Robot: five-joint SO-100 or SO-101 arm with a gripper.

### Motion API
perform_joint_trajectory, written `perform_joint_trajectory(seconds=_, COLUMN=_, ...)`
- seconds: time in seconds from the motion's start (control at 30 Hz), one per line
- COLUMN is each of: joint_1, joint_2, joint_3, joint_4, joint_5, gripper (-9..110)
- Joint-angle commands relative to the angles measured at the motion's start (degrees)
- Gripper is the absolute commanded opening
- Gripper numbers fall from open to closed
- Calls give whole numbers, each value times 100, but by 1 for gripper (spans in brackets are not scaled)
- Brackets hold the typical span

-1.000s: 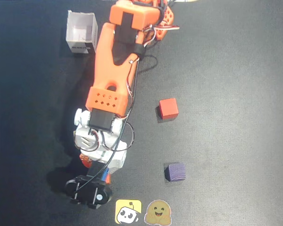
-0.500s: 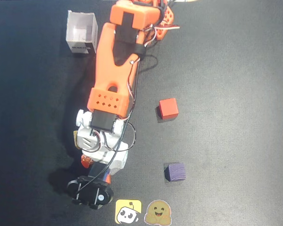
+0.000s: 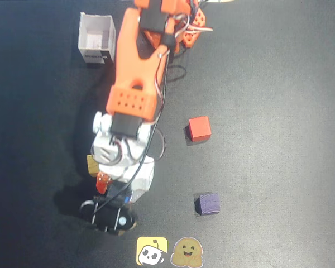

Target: Put the blue cube on top of the orange cube.

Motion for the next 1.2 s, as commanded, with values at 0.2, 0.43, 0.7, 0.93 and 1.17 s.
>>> perform_joint_trajectory(seconds=0.2, joint_1=-35, joint_2=2153, joint_3=1767, joint_4=-747, joint_5=-264, gripper=14)
perform_joint_trajectory(seconds=0.43, joint_1=-132, joint_2=3753, joint_3=3867, joint_4=-1635, joint_5=-545, gripper=1)
perform_joint_trajectory(seconds=0.7, joint_1=-325, joint_2=5440, joint_3=5801, joint_4=-1934, joint_5=-694, gripper=0)
perform_joint_trajectory(seconds=0.93, joint_1=-475, joint_2=6653, joint_3=6864, joint_4=-1907, joint_5=-896, gripper=0)
perform_joint_trajectory(seconds=1.17, joint_1=-598, joint_2=7550, joint_3=7567, joint_4=-1775, joint_5=-853, gripper=0)
